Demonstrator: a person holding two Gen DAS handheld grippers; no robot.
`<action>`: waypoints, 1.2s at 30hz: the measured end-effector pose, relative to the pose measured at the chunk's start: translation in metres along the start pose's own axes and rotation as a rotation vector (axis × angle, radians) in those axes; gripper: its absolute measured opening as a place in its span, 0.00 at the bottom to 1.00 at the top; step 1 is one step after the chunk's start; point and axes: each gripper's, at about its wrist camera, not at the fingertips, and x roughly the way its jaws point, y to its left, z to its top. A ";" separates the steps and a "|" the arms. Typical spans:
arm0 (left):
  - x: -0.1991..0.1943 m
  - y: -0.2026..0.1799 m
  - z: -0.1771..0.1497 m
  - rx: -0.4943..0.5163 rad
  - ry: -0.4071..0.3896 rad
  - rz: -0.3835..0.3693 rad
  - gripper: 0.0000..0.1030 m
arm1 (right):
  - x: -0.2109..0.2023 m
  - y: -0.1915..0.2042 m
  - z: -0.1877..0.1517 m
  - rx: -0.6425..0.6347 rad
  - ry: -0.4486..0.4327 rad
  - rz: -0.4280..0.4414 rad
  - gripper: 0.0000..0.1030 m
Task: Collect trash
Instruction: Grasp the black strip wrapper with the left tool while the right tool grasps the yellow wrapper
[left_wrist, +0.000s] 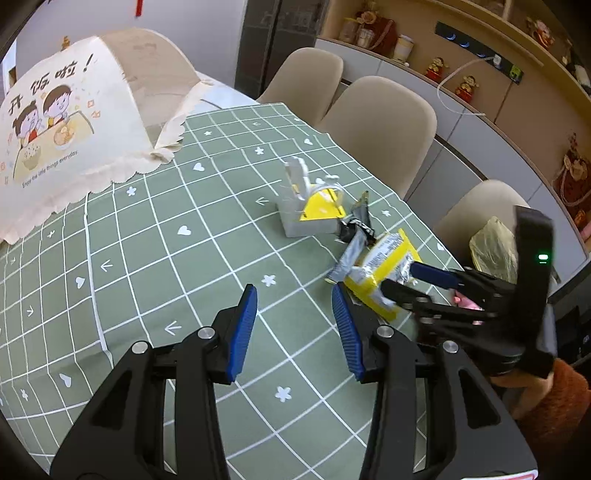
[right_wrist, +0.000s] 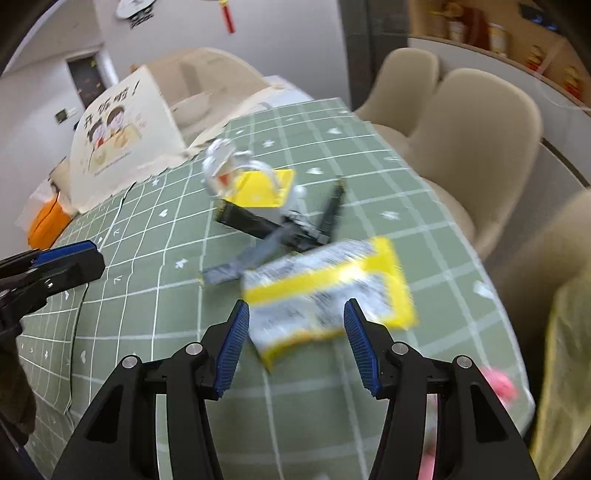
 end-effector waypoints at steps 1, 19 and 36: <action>0.000 0.003 0.000 -0.010 -0.001 -0.002 0.39 | 0.008 0.003 0.004 -0.015 0.006 0.000 0.49; 0.051 -0.021 0.031 0.083 0.041 -0.219 0.39 | -0.066 -0.006 -0.049 -0.070 0.079 0.103 0.34; 0.065 -0.038 0.011 -0.034 0.140 -0.143 0.06 | -0.081 -0.037 -0.063 0.189 0.022 0.075 0.39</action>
